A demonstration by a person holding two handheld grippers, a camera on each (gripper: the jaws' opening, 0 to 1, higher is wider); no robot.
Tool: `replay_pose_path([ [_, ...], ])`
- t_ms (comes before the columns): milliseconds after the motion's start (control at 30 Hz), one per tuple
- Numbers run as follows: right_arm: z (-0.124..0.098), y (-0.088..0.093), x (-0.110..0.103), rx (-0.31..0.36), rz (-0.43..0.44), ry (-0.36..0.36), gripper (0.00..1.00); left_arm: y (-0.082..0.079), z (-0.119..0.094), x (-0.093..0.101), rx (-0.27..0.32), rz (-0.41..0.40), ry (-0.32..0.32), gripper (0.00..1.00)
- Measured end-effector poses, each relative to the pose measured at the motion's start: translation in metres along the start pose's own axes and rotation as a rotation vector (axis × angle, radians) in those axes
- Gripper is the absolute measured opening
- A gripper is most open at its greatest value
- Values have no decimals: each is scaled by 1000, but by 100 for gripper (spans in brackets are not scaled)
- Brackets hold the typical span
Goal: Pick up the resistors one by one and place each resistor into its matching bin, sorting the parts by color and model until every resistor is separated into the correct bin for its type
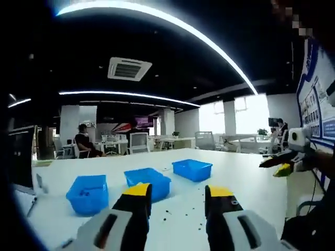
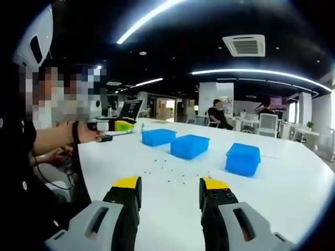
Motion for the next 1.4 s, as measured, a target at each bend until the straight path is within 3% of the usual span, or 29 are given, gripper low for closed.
replay_pose_path([
  [200, -3, -2, 3, 11, -4, 9, 46, 15, -43, 7, -69, -10, 1, 49],
  [367, -4, -1, 5, 7, -5, 13, 46, 20, -71, 2, -93, -21, -45, 52],
  [567, -3, 0, 6, 3, -3, 14, 46, 23, -82, 3, -102, -40, -66, 61],
  [700, -3, 2, 7, 0, -1, 14, 46, 26, -79, 5, -119, -30, -77, 69],
  [833, -5, 5, 10, -6, 3, 18, 46, 24, -74, 6, -147, -23, -90, 70],
  [933, -6, 7, 11, -14, 7, 21, 47, 21, -68, 1, -218, -70, -107, 70],
  [1000, -5, 9, 11, -23, 10, 17, 48, 15, -59, -5, -232, -54, -113, 70],
  [1200, -5, 12, 10, -35, 16, 9, 49, -3, -35, -16, -304, -59, -109, 67],
  [1300, -7, 13, 11, -33, 16, 13, 49, -12, -16, -24, -354, -133, -80, 59],
  [1400, -10, 13, 12, -25, 22, 25, 49, -20, 5, -30, -425, -35, -49, 62],
])
Point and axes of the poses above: the point that each gripper's makers call its tool centre point, and the gripper's own axes: z roughly forward along the fingers, x roughly to its right, y roughly out of its underside, the point moved 10 cm from there along -z, roughly backward along the fingers, and after that the axes turned 12 degrees about -z, right-handed, at the moved point
